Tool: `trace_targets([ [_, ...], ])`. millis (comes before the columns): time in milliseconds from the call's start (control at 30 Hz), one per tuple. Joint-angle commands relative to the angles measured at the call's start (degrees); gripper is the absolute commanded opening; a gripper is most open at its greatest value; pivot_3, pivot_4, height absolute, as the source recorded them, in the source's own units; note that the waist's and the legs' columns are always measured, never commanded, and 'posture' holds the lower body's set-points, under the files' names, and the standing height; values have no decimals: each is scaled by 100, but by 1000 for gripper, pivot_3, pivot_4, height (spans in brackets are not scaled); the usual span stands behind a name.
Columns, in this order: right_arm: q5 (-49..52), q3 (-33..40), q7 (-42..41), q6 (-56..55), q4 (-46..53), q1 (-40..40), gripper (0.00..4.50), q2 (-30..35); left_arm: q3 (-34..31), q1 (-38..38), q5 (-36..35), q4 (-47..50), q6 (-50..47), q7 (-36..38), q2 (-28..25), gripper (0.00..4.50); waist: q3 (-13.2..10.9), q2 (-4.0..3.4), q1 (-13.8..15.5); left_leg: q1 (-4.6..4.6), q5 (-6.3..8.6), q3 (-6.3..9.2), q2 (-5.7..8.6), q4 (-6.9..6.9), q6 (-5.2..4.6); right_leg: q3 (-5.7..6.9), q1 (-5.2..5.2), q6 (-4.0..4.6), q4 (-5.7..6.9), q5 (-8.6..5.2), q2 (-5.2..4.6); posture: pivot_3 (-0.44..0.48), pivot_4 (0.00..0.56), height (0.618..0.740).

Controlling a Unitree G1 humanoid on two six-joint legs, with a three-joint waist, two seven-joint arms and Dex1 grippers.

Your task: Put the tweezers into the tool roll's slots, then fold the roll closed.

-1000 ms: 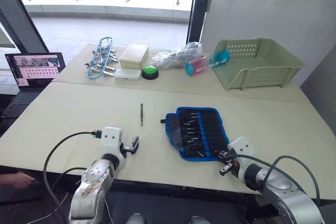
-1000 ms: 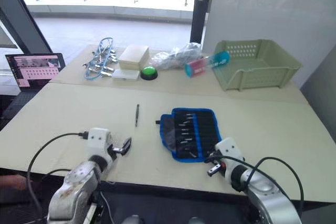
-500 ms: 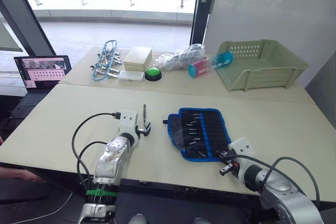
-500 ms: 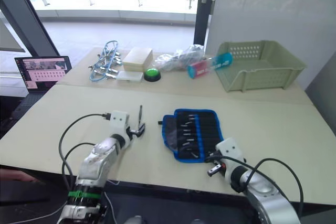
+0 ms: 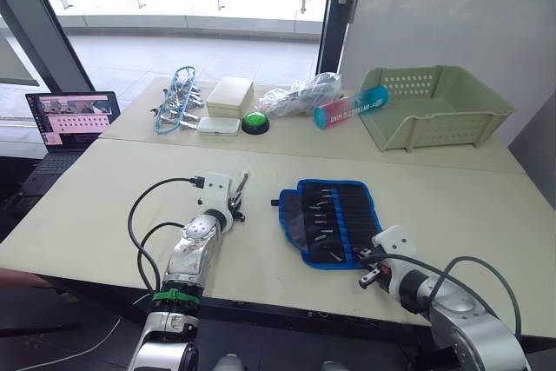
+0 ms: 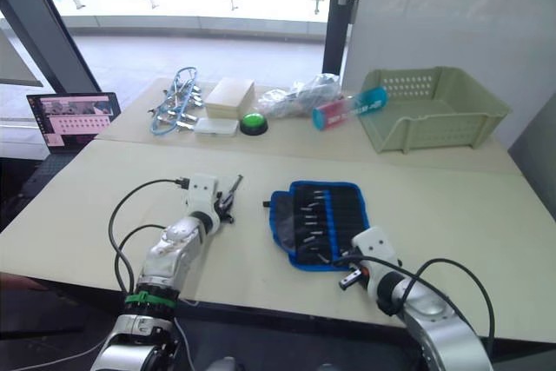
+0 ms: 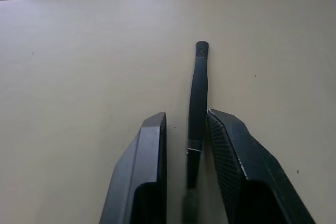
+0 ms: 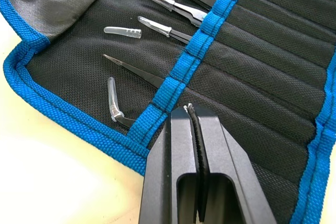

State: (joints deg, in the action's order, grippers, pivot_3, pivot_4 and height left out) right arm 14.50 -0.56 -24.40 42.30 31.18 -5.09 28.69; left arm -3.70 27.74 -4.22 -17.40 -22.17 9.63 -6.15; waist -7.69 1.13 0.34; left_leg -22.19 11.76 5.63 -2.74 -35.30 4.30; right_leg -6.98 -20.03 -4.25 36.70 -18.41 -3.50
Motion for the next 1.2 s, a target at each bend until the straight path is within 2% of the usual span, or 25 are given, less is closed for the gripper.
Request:
trace_targets([
  [33, -37, -133, 4, 100, -136, -31, 0, -11, 155, -398, -98, -51, -436, 87, 163, 51, 0, 1, -9, 0, 0, 0, 0, 1, 0, 0, 0, 0, -1, 0, 0, 0, 150, 740],
  [333, -58, -129, 67, 121, -123, -114, 0, -47, 168, -365, -95, 483, -333, 493, -297, 51, -1, 4, -93, -2, 0, 1, 0, 6, 0, 1, -5, 1, -3, -2, 0, 0, 150, 740],
  [467, -67, -169, 171, 224, -135, -130, 0, -109, 304, 3, -143, 618, -263, 1131, -765, 51, -15, 24, -108, -10, -2, 4, -1, 9, 2, 2, -17, 2, 0, -2, 2, 0, 150, 740],
  [667, -65, -315, 308, 441, -223, -289, 0, -200, 445, 568, -714, 1130, -665, 2481, -1322, 51, -43, 69, -127, -24, -4, 11, -2, 15, 6, 8, -27, 3, -1, -2, 2, 0, 150, 740],
  [933, -130, -570, 472, 558, -393, -144, 0, -394, 1105, 1172, -1638, 2119, -2081, 4203, -1997, 51, -45, 73, -203, -17, -4, 13, -5, 26, 6, 8, -26, 8, 0, -6, 5, 0, 150, 740],
  [1200, -148, -569, 546, 555, -422, -89, 0, -467, 2301, 1711, -1428, 2265, -2559, 4979, -2463, 51, -46, 74, -297, -13, -4, 14, -8, 28, 5, 8, -26, 15, 5, -11, 9, 0, 150, 740],
])
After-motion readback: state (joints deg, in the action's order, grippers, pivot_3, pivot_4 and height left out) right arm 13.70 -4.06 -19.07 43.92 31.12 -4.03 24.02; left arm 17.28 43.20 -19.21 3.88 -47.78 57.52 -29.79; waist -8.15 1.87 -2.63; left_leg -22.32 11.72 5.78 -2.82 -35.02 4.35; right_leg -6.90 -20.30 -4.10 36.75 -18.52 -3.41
